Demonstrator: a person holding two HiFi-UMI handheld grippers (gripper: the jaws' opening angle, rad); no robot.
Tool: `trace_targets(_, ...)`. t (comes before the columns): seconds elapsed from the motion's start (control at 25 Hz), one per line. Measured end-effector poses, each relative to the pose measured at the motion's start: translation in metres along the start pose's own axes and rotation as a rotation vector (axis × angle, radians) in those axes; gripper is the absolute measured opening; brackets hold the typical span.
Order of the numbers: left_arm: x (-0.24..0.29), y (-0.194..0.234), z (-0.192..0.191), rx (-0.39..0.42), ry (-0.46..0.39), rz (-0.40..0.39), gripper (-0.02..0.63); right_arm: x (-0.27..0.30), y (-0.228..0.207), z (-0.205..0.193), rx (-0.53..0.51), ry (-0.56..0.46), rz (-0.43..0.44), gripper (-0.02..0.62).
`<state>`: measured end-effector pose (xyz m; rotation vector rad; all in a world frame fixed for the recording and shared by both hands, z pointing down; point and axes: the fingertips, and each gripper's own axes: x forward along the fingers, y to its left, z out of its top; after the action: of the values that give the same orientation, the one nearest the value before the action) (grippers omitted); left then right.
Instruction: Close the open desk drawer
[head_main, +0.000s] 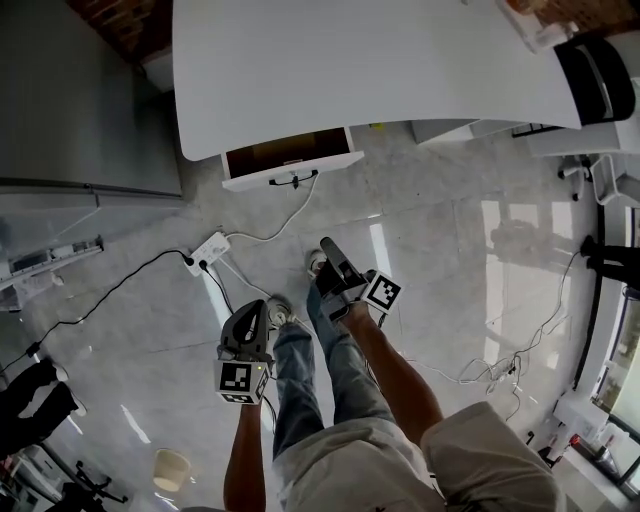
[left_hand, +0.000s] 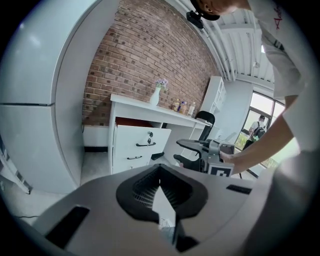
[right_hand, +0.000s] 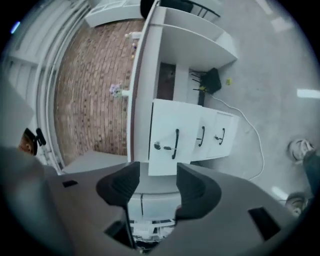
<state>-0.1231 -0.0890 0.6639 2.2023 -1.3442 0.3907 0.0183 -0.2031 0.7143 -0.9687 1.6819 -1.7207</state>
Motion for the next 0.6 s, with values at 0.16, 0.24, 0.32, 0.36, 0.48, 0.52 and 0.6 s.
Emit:
trace_targets(0.16,0.004,-0.006,-0.002,-0.017,0.004,-0.006,0.012,0.016,-0.047,0.021,0.112,-0.082,-0.088,0.231)
trace_targets(0.24,0.006,-0.005,-0.004,-0.021,0.011,-0.01,0.012,0.036,-0.064,0.031,0.139,-0.11,-0.122,0.219)
trace_targets(0.32,0.007,-0.003,-0.006,-0.025,0.016,-0.009,0.012,0.06,-0.072,0.035,0.141,-0.097,-0.136,0.196)
trace_targets(0.36,0.008,-0.003,-0.007,-0.029,0.018,-0.008,0.012,0.072,-0.074,0.036,0.135,-0.079,-0.134,0.193)
trace_targets(0.48,0.008,-0.001,-0.009,-0.038,0.024,-0.005,0.012,0.099,-0.072,0.038,0.096,-0.031,-0.129,0.192)
trace_targets(0.52,0.008,0.0,-0.009,-0.039,0.025,-0.005,0.012,0.105,-0.072,0.041,0.096,-0.032,-0.127,0.192)
trace_targets(0.6,0.008,0.002,-0.008,-0.041,0.026,-0.004,0.012,0.115,-0.073,0.049,0.104,-0.052,-0.124,0.19)
